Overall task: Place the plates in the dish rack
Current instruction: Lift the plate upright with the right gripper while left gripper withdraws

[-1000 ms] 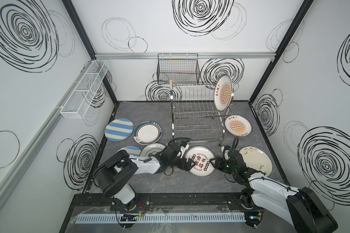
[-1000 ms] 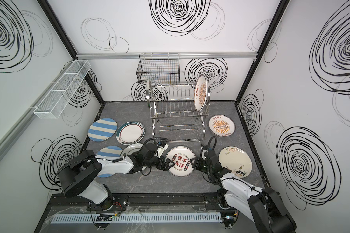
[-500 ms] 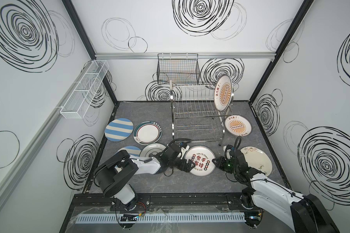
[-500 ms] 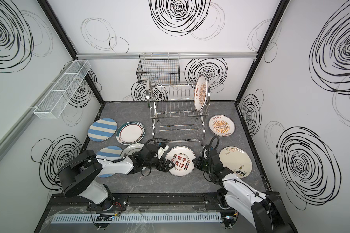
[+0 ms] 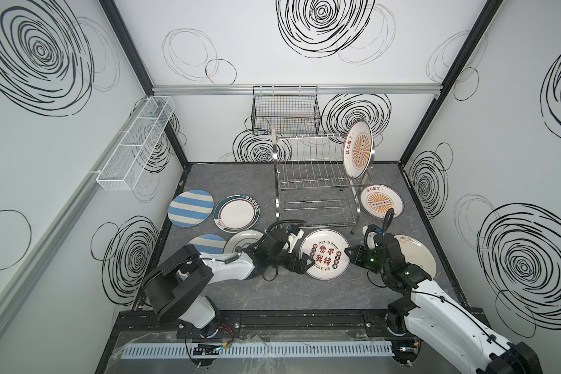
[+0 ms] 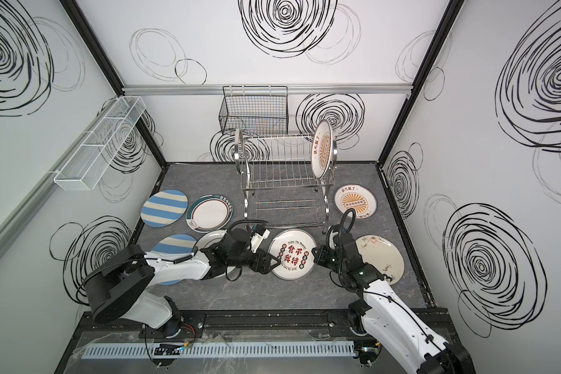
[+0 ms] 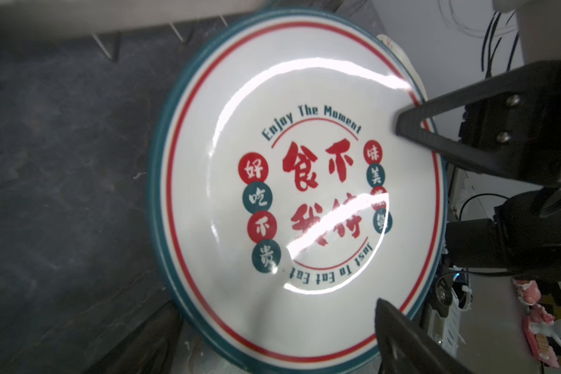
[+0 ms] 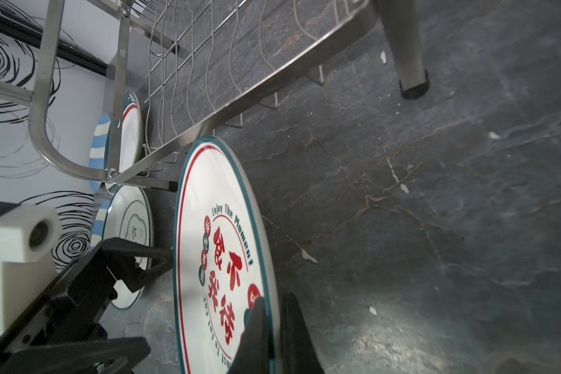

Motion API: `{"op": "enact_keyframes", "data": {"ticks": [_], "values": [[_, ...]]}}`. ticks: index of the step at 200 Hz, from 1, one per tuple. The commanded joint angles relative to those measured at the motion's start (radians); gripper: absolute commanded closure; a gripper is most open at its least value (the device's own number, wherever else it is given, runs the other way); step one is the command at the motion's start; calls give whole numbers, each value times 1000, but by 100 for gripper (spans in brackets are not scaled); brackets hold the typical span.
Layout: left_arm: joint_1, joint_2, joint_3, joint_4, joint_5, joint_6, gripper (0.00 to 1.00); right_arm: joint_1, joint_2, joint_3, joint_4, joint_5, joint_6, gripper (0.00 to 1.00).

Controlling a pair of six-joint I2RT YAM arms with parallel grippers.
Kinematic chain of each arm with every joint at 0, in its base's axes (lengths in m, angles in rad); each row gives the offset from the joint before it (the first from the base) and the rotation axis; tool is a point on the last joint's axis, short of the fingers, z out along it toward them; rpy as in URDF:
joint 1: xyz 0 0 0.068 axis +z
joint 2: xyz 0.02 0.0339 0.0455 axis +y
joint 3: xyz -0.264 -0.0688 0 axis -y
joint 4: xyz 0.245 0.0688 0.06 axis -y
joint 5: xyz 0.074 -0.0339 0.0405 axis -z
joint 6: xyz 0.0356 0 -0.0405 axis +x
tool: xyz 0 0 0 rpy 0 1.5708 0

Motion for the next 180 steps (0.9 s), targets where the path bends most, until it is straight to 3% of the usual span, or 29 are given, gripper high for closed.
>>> {"op": "enact_keyframes", "data": {"ticks": [1,68,124,180], "values": [[43,-81,0,-24,4,0,4,-13,-19,104,-75,4,-66,100],[201,-280,-4,-232,1,15,4,-12,34,296,-293,-21,-204,100],[419,-416,61,-387,116,64,4,18,54,397,-277,-212,-254,100],[534,-434,151,-509,118,191,4,209,181,644,-320,-57,-304,100]]}}
